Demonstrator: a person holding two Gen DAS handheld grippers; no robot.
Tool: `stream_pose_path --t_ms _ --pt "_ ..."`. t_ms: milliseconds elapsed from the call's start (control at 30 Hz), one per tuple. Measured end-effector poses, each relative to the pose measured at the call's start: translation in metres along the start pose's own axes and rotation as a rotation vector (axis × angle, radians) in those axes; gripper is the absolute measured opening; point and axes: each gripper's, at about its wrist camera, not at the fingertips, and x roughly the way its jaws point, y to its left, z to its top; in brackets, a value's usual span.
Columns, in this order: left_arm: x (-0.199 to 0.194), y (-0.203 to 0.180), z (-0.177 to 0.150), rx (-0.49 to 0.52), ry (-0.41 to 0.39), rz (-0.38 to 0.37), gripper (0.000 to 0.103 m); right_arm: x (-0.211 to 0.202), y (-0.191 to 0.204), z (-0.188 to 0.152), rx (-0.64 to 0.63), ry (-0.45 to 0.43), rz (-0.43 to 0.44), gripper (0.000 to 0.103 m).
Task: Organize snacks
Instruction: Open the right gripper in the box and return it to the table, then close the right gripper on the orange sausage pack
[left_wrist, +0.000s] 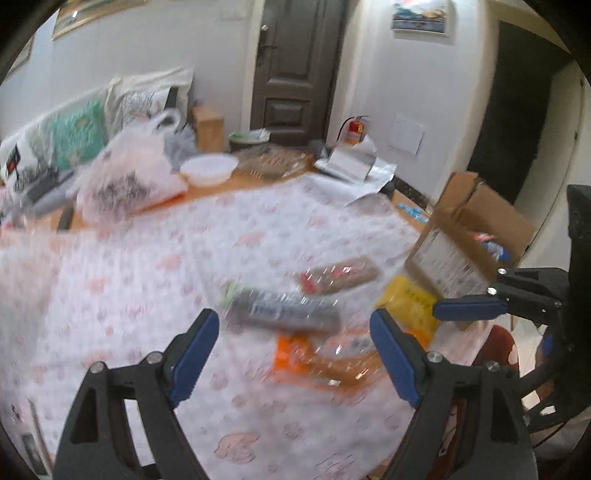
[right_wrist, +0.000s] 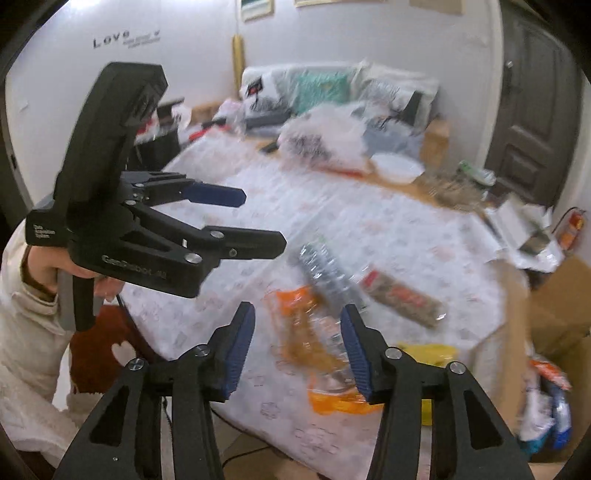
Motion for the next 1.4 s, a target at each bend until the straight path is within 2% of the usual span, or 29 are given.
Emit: stream_pose_path --t_ms 100,267,333,500,667,767,867,1033,1067,1167,1267,1333,1400 --pt "0.016 0.016 -0.016 -0.042 0.034 -0.028 0.082 0.032 -0.004 -0.004 0.020 0.069 0.017 0.058" --pt "0.040 0.026 -0.032 -0.079 0.082 -0.072 0.082 0.077 -0.030 -0.018 0.061 0.169 -0.026 0.063" --pt "0.049 0.026 -0.033 -0.082 0.097 -0.078 0.082 0.086 -0.040 -0.023 0.082 0.192 -0.039 0.066" --pt "0.066 0.028 -0.034 -0.084 0.130 -0.099 0.082 0.097 -0.056 -0.027 0.116 0.199 -0.005 0.084" --pt "0.073 0.032 -0.034 -0.096 0.142 -0.105 0.082 0.108 -0.067 -0.029 0.166 0.237 0.041 0.086" --pt "0.074 0.032 -0.034 -0.096 0.145 -0.107 0.082 0.107 -0.064 -0.033 0.175 0.250 0.108 0.087" --pt "0.075 0.031 -0.035 -0.095 0.148 -0.111 0.082 0.100 -0.054 -0.037 0.148 0.252 0.157 0.087" --pt "0.076 0.024 -0.036 -0.079 0.156 -0.130 0.082 0.099 -0.032 -0.045 0.042 0.270 0.089 0.086" --pt "0.077 0.022 -0.037 -0.076 0.159 -0.134 0.082 0.099 -0.028 -0.047 0.020 0.275 0.079 0.084" --pt "0.079 0.018 -0.038 -0.075 0.169 -0.148 0.082 0.095 -0.022 -0.049 -0.030 0.272 0.022 0.063" --pt "0.081 0.015 -0.040 -0.068 0.176 -0.151 0.082 0.093 -0.018 -0.050 -0.060 0.272 0.001 0.060" --pt "0.081 0.013 -0.041 -0.064 0.180 -0.153 0.082 0.087 -0.013 -0.049 -0.092 0.250 -0.012 0.048" --pt "0.080 0.014 -0.041 -0.066 0.181 -0.159 0.082 0.087 -0.012 -0.048 -0.079 0.251 0.005 0.047"
